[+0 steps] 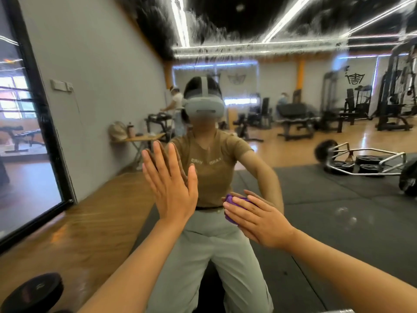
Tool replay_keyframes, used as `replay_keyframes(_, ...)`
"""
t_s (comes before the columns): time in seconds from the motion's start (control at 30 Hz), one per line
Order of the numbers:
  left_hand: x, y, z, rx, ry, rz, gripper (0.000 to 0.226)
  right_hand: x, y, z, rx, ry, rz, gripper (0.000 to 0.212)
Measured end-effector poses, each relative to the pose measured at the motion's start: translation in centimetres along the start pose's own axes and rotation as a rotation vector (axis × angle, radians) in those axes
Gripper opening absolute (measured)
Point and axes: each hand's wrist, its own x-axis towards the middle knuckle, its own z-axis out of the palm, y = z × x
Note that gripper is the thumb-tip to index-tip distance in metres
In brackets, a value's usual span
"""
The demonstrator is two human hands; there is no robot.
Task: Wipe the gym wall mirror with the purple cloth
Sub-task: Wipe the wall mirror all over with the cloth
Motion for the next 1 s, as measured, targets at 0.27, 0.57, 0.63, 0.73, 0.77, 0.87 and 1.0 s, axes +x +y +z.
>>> replay_keyframes(0.27, 0.5, 0.6, -0.3, 0.044, -0.023, 0.185, 0.054, 6.4, 8.9, -3.7, 0.021, 0.137, 0.188, 0.056)
replay_keyframes(0.57, 1.5, 3.4, 0.4, 0.000, -0.018, 0.180, 0.059, 9.9, 12.6, -5.4, 0.036, 0.280, 0.591, 0.057)
replay_keyframes(0.63, 1.3, 3.5, 0.6, 0.006, -0.022, 0.183, 0.060, 6.2, 8.5, -3.7, 0.086, 0.256, 0.487, 0.058)
replay_keyframes(0.73, 1.1, 3.3, 0.7, 0.025, -0.033, 0.212, 0.061, -1.4, 2.5, -1.2, 0.062, 0.135, 0.236, 0.059)
replay_keyframes(0.77, 1.0, 3.3, 0.7, 0.035, -0.034, 0.217, 0.061, -3.5, 1.3, -0.5, 0.036, 0.096, 0.186, 0.061)
replay_keyframes(0.87, 0.9, 3.2, 0.9, 0.059, -0.034, 0.225, 0.062, -5.5, 1.0, -0.1, 0.009, 0.041, 0.115, 0.060)
replay_keyframes(1.0, 0.9, 3.1, 0.9, 0.062, -0.038, 0.230, 0.063, -4.4, 3.8, -0.9, 0.001, 0.021, -0.031, 0.059)
